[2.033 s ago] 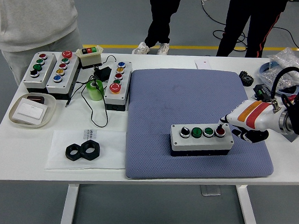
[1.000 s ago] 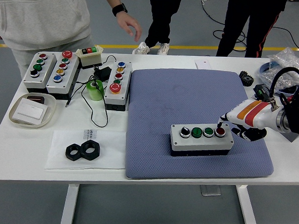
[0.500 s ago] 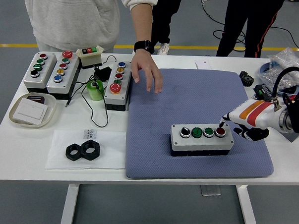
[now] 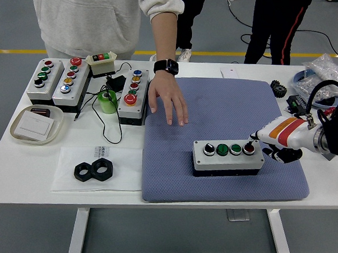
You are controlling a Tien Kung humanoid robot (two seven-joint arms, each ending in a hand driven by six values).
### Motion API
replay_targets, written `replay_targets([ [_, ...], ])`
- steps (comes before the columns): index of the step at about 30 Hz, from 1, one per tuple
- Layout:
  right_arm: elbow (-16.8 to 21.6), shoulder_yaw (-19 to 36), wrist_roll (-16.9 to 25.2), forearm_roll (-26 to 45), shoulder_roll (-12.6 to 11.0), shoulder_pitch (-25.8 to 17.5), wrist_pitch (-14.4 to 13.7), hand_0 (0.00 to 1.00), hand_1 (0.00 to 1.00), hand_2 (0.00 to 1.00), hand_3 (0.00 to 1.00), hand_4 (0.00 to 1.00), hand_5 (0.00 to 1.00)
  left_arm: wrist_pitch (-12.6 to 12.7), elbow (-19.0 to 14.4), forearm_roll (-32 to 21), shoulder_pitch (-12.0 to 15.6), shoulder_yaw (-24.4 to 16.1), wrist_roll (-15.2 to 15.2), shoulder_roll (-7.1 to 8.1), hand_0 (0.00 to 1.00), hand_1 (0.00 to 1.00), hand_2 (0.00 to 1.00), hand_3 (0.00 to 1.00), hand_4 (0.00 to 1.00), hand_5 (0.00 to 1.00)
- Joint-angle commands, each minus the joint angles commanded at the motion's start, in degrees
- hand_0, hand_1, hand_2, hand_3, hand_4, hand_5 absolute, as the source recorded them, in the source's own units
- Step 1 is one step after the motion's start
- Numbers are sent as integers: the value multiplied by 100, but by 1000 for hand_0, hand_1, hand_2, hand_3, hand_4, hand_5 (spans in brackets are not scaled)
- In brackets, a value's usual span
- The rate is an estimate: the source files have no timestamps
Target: Pick up the button,place it on the desk,press the button,press the button
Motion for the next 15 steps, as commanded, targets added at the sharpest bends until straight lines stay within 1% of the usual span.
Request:
replay_targets([
  [11, -6, 29, -6, 0, 48, -73, -30, 329, 140, 158, 808, 384, 2, -2, 0, 3, -16, -4, 1, -17, 743, 912, 985, 946, 608, 998],
  [15, -12, 47, -8, 0, 28, -80, -36, 329, 139, 158, 808, 384, 2, -4, 0, 6, -19, -6, 1, -17, 744, 912, 985, 946, 607, 998],
])
